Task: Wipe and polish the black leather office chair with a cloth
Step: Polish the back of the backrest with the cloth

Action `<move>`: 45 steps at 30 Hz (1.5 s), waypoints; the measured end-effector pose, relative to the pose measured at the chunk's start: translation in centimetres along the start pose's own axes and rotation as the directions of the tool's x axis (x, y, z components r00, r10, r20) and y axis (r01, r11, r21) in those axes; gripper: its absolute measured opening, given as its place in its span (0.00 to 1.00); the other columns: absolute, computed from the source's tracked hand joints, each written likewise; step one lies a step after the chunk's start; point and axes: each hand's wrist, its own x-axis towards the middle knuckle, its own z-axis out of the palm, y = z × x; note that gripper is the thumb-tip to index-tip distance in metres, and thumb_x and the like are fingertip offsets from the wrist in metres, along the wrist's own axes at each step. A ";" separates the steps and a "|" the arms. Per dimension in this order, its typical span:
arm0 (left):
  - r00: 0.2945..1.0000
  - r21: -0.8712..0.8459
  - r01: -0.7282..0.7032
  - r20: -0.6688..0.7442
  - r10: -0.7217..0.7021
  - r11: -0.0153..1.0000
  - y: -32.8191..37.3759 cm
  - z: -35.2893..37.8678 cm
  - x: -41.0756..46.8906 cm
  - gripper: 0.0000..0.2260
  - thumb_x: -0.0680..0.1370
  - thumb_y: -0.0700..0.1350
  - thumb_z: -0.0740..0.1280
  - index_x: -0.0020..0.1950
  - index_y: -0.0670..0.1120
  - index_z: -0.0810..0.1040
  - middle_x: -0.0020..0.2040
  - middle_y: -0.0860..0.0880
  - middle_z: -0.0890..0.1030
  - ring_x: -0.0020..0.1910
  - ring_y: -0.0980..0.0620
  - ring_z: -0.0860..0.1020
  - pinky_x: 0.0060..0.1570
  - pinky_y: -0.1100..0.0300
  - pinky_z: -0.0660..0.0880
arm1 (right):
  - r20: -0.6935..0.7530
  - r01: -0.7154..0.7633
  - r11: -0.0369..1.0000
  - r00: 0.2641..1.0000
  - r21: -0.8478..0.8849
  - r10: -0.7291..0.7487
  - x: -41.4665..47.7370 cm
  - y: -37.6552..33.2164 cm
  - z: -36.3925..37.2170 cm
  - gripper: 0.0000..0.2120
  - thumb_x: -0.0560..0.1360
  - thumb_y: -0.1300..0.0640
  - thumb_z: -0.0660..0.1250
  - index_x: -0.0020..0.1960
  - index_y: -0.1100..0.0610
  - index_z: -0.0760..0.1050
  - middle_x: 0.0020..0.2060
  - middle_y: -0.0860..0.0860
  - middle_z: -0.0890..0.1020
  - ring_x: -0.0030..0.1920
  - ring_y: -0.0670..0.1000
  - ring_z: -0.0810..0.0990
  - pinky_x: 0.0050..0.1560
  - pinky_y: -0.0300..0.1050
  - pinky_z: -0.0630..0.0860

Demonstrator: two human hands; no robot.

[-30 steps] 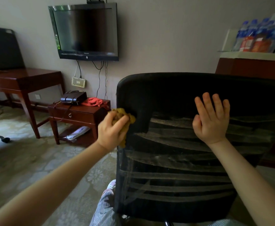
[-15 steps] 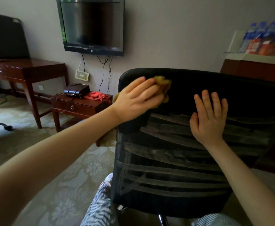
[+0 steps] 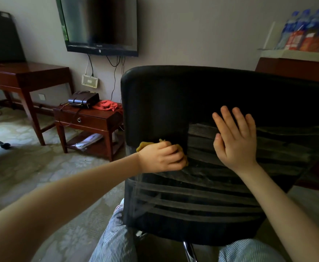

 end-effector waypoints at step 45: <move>0.763 -0.050 0.525 -0.414 -0.496 0.850 -3.4 -1.0 14.9 0.09 0.74 0.44 0.69 0.52 0.47 0.72 0.51 0.47 0.76 0.49 0.48 0.71 0.43 0.57 0.67 | 0.143 -0.084 0.994 0.985 -0.069 0.093 -2.8 3.4 -4.9 0.23 0.74 0.58 0.58 0.70 0.57 0.65 0.69 0.56 0.67 0.70 0.57 0.62 0.73 0.51 0.49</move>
